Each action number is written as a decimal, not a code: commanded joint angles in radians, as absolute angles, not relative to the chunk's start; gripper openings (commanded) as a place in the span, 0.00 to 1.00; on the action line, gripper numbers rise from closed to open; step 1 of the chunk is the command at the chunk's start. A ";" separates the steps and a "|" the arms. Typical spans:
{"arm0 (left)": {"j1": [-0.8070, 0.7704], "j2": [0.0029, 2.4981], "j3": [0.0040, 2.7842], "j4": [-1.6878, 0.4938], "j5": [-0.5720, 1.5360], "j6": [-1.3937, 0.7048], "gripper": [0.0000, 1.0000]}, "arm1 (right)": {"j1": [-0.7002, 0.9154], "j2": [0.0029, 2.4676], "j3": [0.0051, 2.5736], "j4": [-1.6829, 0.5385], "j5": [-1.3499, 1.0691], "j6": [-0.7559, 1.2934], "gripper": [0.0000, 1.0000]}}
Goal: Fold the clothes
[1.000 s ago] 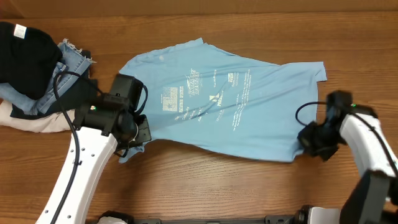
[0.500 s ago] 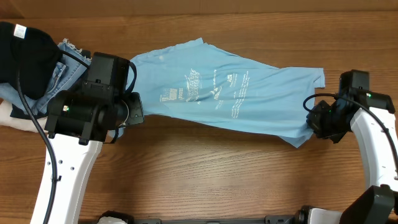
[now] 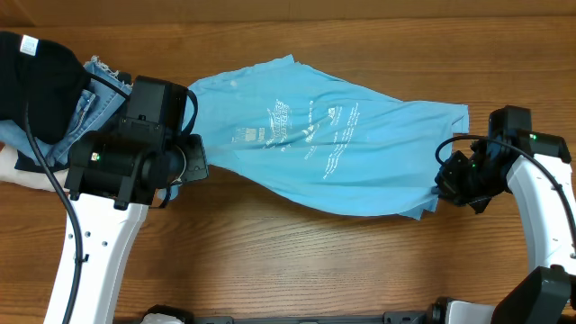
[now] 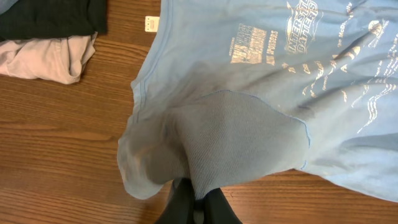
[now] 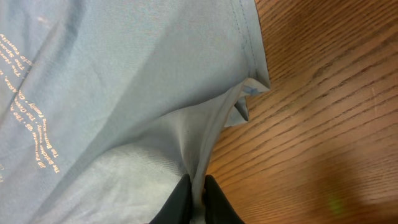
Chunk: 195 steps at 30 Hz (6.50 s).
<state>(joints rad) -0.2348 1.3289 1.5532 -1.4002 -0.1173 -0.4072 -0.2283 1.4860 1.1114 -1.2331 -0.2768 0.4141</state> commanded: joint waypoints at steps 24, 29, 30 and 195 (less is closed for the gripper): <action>-0.229 1.378 2.815 -1.616 -0.284 -0.180 0.04 | -0.224 1.325 2.385 -1.364 -0.362 0.383 0.04; -0.229 1.396 2.818 -1.600 -0.311 -0.195 0.04 | -0.226 1.326 2.384 -1.383 -0.208 0.378 0.04; -0.229 1.396 2.818 -1.592 -0.254 -0.176 0.04 | -0.236 1.330 2.384 -1.390 0.042 0.467 0.04; 0.498 1.756 0.785 -0.963 0.215 -0.220 0.04 | -0.490 1.954 1.522 -1.318 -0.228 0.198 0.64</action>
<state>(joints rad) 0.4816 1.7264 0.7826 -1.0088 0.3489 -0.2718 -0.5087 1.9789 1.5581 -1.2873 -0.2485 0.2348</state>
